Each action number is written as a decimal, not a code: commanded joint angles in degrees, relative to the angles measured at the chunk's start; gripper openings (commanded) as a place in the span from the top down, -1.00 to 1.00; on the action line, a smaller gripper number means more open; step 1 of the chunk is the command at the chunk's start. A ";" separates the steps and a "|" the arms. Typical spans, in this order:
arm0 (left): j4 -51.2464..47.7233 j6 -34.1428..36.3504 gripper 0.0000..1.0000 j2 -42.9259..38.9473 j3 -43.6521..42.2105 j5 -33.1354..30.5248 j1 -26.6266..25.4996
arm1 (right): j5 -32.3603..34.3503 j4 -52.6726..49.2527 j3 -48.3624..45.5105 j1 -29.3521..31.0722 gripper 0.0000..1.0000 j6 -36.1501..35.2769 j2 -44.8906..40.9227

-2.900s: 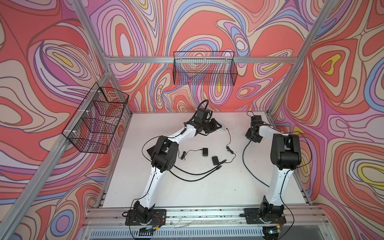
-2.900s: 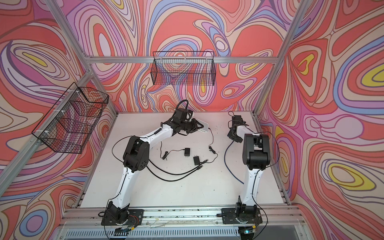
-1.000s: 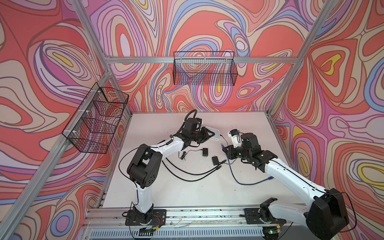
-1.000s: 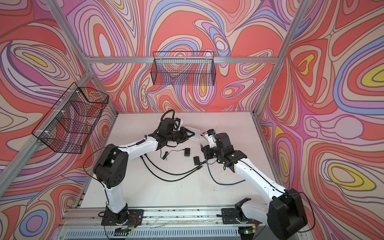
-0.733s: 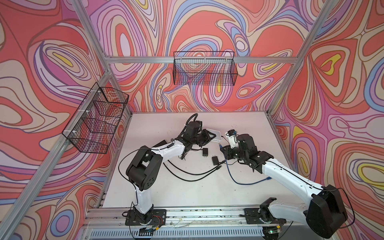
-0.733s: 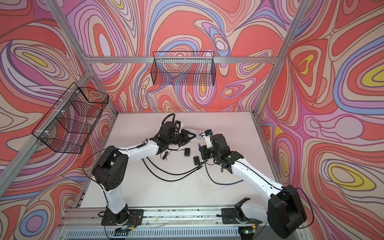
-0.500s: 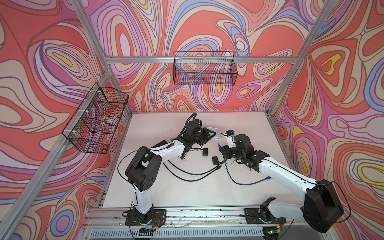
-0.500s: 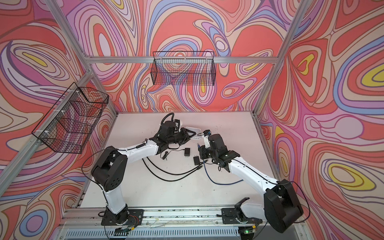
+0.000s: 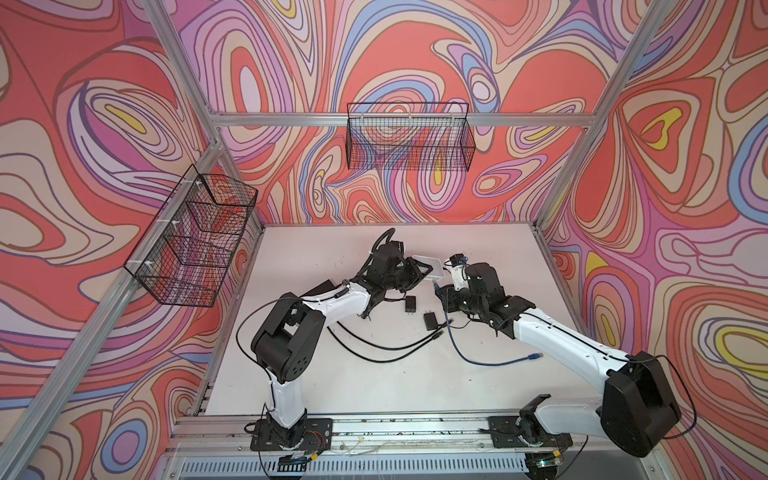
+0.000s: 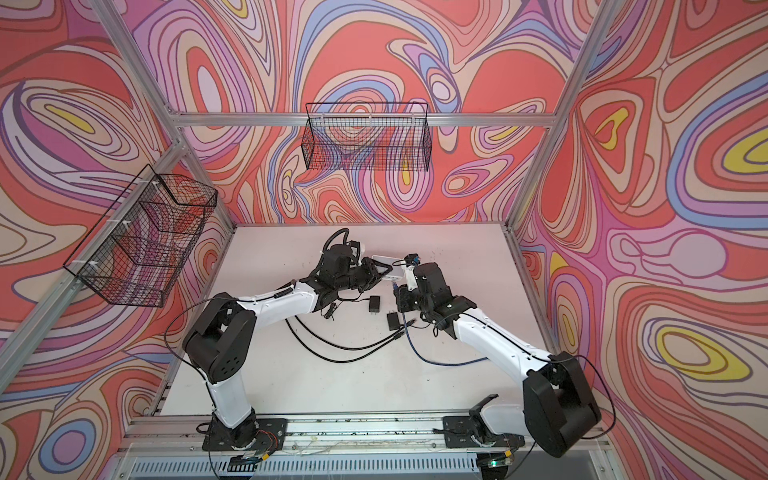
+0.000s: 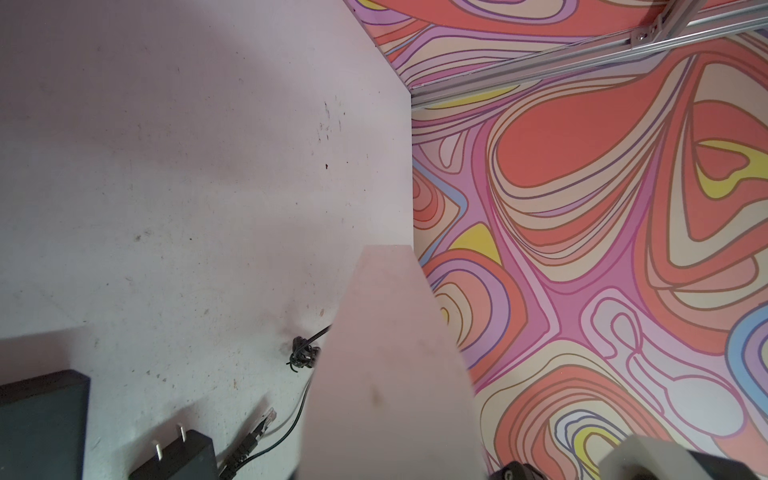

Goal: Insert the plug into the switch port
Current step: 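Carry the blue ethernet plug toward the router held by the left gripper, then align the ethernet plug tip with the router's port using the right gripper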

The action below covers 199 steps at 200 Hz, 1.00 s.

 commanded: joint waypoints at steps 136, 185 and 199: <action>5.31 -0.71 0.86 -1.94 -1.58 -0.25 -0.64 | 1.16 0.98 4.71 0.69 1.00 1.92 3.17; 5.92 -0.74 0.86 -1.58 -1.67 -0.13 -0.77 | 1.16 1.08 5.66 0.67 1.00 2.63 4.18; 5.89 -0.74 0.86 -1.63 -1.67 -0.11 -0.86 | 1.28 0.99 6.04 0.65 1.00 2.80 4.66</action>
